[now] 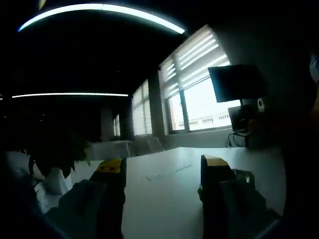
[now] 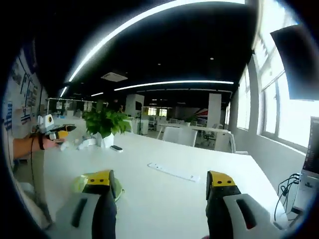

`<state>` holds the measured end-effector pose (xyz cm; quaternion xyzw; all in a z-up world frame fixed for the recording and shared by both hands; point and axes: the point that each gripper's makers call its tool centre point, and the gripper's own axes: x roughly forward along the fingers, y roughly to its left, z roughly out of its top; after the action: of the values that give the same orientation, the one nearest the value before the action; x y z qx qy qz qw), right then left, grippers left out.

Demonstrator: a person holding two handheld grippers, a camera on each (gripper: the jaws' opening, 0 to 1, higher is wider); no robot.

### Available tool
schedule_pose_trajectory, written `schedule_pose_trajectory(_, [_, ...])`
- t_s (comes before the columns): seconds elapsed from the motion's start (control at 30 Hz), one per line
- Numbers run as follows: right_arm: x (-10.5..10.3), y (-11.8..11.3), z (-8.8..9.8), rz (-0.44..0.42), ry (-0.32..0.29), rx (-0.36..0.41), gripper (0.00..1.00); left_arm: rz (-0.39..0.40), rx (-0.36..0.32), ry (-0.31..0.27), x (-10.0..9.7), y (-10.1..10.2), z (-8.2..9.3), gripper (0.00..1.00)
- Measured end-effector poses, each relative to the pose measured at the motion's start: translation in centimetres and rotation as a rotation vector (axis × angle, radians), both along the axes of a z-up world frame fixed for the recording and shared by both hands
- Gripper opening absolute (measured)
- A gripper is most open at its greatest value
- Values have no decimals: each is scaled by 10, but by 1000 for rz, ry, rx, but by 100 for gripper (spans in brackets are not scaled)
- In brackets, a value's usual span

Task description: Pick up the tomato from the tabletop place it into the food storage container close the lid and lock the latches

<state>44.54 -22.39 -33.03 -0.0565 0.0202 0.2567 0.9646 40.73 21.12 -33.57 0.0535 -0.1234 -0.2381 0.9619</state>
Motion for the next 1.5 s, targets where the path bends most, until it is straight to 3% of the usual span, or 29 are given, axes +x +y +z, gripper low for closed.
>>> schedule_pose_trajectory(0.23, [-10, -34, -6, -82, -24, 28, 69, 44, -1, -18, -12, 7, 1, 58])
schedule_pose_trajectory(0.47, [-23, -66, -34, -188, -64, 30, 69, 128, -49, -29, -14, 31, -5, 58])
schedule_pose_trajectory(0.73, [-35, -95, -67, -246, -49, 54, 70, 189, -103, 1, -20, 50, -31, 58])
schedule_pose_trajectory(1.07, [-36, -109, -96, -288, -16, 74, 70, 232, -110, 38, -28, 57, -59, 58])
schedule_pose_trajectory(1.37, [-39, -120, -89, -309, -31, 103, 69, 246, -124, 44, -29, 67, -62, 58])
schedule_pose_trajectory(1.5, [-39, -121, -83, -294, -44, 92, 70, 202, -117, 34, -28, 62, -60, 59])
